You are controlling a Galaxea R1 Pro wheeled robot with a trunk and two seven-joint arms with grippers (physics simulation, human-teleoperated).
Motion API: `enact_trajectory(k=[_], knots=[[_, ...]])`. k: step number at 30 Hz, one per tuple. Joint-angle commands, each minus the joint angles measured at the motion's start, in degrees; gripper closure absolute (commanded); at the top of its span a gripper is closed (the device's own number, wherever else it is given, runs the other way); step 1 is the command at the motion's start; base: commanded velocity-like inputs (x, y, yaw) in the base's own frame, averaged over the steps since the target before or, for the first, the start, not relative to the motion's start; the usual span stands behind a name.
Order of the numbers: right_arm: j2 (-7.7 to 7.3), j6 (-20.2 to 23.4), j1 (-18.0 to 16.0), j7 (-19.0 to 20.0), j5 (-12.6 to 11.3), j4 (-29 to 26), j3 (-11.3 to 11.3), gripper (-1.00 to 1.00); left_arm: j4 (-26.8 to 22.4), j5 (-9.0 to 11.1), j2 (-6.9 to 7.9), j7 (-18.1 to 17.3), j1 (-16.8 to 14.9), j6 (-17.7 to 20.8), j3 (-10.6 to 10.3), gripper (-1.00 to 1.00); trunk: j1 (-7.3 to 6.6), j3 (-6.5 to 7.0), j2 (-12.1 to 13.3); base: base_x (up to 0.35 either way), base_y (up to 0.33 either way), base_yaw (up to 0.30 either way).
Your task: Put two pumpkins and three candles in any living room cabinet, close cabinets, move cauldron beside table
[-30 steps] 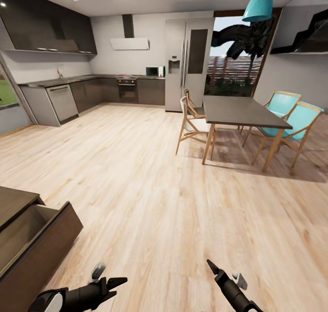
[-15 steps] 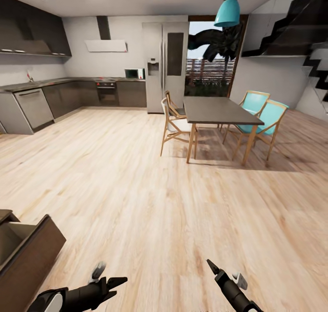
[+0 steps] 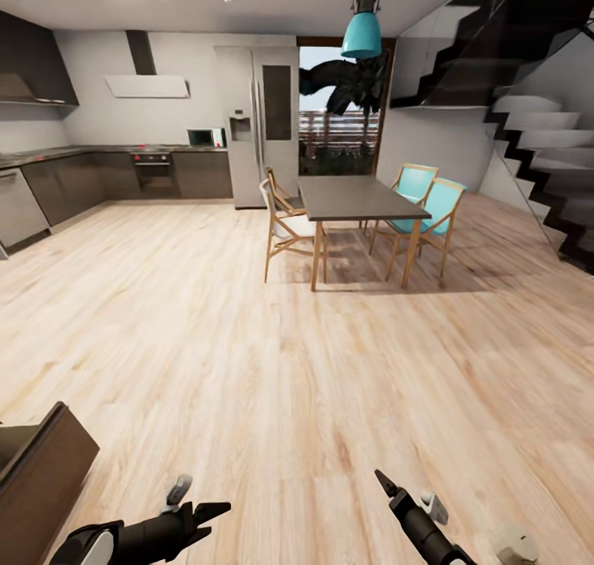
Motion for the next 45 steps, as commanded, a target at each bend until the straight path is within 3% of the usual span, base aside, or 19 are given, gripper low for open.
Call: enact_trajectory(k=[1,45], knots=[[0.03,-0.2,-0.1,0.2,0.4,0.1,-0.5,-1.00,0.0,0.3,0.05,0.0,0.0,0.3,-0.1,-1.00,-0.03,0.00,0.0,-0.254,0.189,-0.269],[0.05,-0.2,0.0,0.2,0.4,0.1,-0.5,-1.00,0.0,0.2,-0.04,0.1,0.0,0.2,-0.1,-1.00,-0.03,1.96,0.0,-0.047,0.032,-0.270]])
